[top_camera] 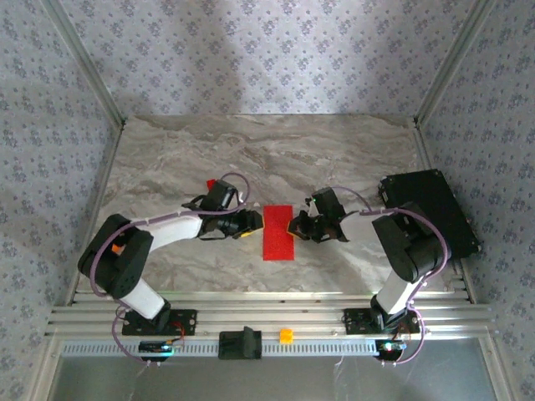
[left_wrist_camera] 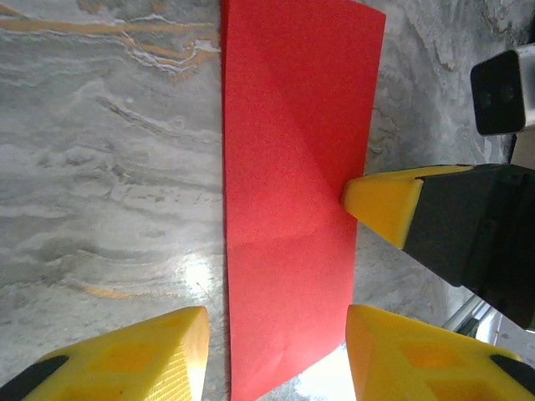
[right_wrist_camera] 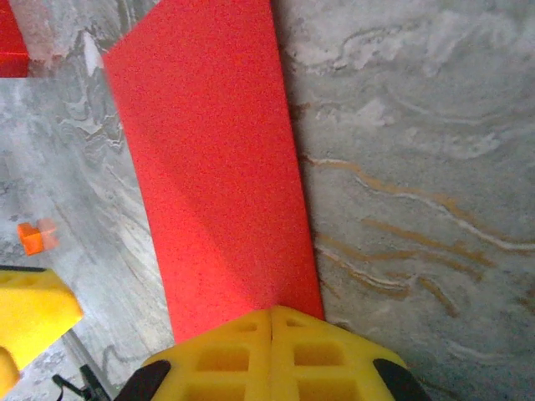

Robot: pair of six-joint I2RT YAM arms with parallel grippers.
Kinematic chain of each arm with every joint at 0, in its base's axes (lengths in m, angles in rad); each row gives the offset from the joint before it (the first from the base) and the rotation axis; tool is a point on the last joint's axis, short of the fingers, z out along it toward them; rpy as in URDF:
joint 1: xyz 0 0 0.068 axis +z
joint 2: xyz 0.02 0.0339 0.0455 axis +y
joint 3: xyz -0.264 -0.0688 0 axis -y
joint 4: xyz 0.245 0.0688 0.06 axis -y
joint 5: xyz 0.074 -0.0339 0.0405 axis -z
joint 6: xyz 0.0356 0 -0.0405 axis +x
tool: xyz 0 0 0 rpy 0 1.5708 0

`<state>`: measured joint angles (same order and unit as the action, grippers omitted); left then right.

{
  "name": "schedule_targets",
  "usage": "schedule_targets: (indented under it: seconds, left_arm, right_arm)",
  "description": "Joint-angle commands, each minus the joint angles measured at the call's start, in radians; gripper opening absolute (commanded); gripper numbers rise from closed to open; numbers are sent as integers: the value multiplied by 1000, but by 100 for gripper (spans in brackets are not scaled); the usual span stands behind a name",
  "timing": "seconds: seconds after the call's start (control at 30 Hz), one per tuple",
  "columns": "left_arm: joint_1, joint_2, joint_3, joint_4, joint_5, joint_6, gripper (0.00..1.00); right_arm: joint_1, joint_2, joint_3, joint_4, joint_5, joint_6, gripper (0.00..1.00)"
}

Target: Fold a paper plane with a square sheet of paper (pick it up from the middle)

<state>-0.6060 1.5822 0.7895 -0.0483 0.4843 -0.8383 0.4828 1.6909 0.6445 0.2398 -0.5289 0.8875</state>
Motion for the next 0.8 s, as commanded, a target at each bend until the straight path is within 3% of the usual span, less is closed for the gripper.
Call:
schedule_targets:
  seconds: [0.0, 0.2, 0.77]
  left_arm:
    - [-19, 32, 39, -6, 39, 25, 47]
    - [-45, 92, 67, -18, 45, 34, 44]
    - [-69, 149, 82, -5, 33, 26, 39]
  right_arm:
    - [-20, 38, -45, 43, -41, 14, 6]
    - [-42, 51, -98, 123, -59, 42, 7]
    - [-49, 44, -119, 140, -29, 66, 7]
